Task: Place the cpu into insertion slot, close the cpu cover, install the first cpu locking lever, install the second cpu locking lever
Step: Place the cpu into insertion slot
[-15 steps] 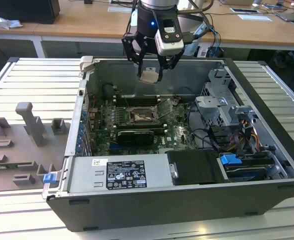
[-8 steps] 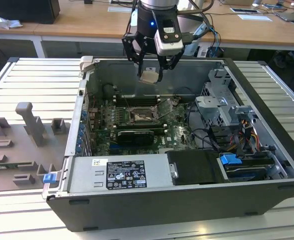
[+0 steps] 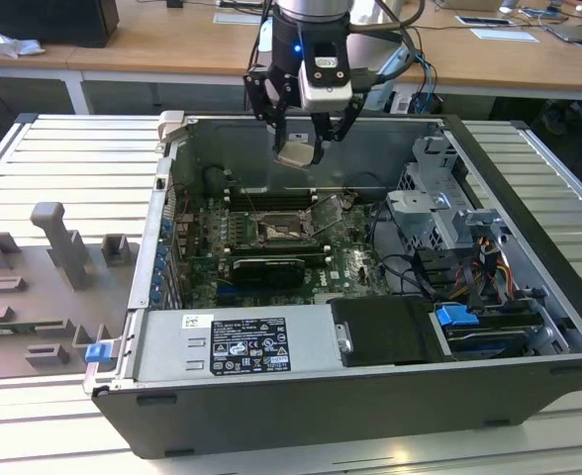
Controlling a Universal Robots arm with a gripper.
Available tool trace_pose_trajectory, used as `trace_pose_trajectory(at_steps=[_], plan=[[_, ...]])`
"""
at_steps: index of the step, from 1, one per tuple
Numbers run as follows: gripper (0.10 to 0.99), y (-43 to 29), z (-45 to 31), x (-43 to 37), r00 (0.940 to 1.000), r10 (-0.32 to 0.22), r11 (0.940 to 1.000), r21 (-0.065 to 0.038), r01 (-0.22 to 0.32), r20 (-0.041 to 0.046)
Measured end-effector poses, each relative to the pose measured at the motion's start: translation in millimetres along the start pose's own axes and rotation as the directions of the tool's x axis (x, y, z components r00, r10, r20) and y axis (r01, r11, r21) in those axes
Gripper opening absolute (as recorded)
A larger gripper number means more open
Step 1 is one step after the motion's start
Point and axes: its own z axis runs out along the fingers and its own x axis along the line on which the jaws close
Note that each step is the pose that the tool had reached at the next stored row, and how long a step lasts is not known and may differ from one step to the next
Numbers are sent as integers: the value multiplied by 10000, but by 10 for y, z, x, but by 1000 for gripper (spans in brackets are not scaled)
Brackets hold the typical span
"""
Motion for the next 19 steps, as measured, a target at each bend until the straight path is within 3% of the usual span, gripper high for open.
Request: trace_pose_trajectory(at_steps=[10, 19], plan=[[541, -4, 39, 0, 9963, 856, 9963, -18, -856, 77], [541, -5, 48, 0, 9872, 1586, 9873, -36, -1586, 144]])
